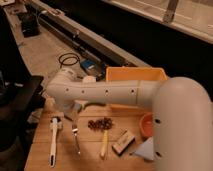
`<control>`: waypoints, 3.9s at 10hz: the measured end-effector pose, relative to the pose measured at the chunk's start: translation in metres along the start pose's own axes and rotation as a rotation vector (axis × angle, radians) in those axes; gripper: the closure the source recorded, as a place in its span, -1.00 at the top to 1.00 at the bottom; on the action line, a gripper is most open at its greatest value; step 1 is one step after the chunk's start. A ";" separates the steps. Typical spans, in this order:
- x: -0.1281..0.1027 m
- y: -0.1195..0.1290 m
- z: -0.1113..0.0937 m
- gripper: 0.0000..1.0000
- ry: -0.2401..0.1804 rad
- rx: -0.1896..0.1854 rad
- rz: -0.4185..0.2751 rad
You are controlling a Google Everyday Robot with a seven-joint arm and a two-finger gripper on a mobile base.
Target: Wipe red bowl with brush
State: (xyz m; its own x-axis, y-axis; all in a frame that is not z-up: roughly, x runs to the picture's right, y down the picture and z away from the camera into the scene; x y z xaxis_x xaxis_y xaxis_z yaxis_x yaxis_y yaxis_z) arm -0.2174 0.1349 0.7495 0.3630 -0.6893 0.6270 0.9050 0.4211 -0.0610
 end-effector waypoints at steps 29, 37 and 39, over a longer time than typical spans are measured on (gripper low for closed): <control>-0.010 0.031 0.005 -1.00 -0.109 0.007 0.164; 0.058 0.190 -0.060 -1.00 -0.046 0.019 0.562; 0.057 0.188 -0.060 -1.00 -0.047 0.020 0.560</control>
State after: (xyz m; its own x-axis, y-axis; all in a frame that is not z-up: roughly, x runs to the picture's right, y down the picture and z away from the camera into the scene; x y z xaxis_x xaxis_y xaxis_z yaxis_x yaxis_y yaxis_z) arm -0.0130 0.1394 0.7276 0.7763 -0.3300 0.5371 0.5720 0.7268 -0.3802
